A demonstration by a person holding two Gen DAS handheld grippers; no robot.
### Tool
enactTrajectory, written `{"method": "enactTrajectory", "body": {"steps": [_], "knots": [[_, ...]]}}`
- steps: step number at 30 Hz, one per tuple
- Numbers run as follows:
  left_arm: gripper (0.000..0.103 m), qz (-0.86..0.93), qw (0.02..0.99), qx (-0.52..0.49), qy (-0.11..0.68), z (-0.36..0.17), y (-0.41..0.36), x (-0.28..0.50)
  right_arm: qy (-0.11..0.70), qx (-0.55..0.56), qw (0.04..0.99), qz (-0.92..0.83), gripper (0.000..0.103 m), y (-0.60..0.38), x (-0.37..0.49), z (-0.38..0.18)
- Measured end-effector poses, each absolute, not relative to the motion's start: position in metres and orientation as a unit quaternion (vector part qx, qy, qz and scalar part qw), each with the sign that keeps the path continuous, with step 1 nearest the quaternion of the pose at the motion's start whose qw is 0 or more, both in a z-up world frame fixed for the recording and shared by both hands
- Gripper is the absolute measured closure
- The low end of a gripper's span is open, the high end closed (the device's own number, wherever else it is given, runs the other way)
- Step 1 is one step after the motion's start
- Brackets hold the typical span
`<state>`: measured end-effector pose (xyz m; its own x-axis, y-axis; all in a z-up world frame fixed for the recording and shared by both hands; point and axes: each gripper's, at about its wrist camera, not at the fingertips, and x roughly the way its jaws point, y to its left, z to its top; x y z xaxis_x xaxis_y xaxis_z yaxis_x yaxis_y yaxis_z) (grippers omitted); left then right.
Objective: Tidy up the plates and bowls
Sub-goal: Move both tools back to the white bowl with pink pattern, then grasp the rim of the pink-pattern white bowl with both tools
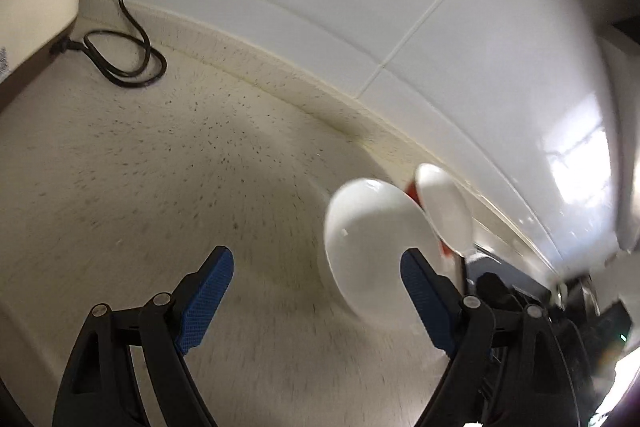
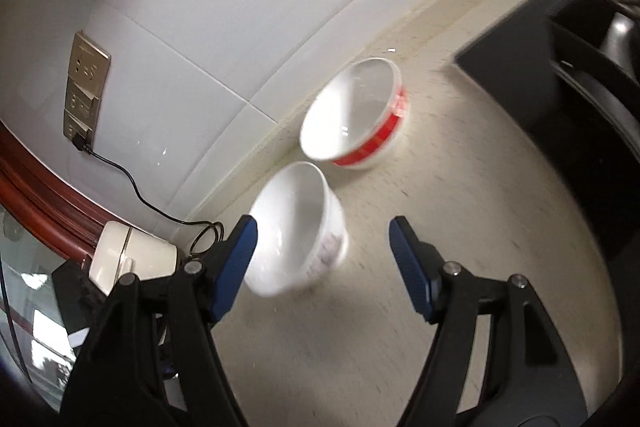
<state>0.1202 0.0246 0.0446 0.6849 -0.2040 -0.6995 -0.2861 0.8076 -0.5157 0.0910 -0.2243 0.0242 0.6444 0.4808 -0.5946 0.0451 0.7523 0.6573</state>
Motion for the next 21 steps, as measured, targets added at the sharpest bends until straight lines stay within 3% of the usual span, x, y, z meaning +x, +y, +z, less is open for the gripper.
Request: {"method": "enactTrajectory", "body": {"steps": [4,12,14,16,18,20,21], "knots": [[0.017,0.025,0.860,-0.312,0.403,0.029,0.027,0.139,0.426,0.288,0.848,0.126,0.032,-0.207,0.111,0.009],[0.018,0.041,0.862,-0.308,0.400,0.022,0.033,0.149,0.446,0.251,0.849,0.129,0.047,-0.188,0.123,0.003],[0.026,0.035,0.865,-0.298,0.402,0.020,0.029,0.151,0.450,0.252,0.846,0.131,0.053,-0.187,0.123,0.001],[0.048,0.024,0.864,-0.297,0.407,0.016,0.026,0.154,0.453,0.256,0.844,0.129,0.057,-0.186,0.126,-0.002],[0.059,0.016,0.865,-0.291,0.409,0.014,0.023,0.155,0.452,0.265,0.841,0.135,0.062,-0.188,0.123,-0.003],[0.078,-0.010,0.863,-0.296,0.409,0.013,0.019,0.155,0.446,0.271,0.839,0.152,0.074,-0.187,0.121,-0.004],[0.088,-0.019,0.864,-0.297,0.406,0.014,0.017,0.155,0.446,0.265,0.841,0.151,0.074,-0.185,0.119,-0.003]]}}
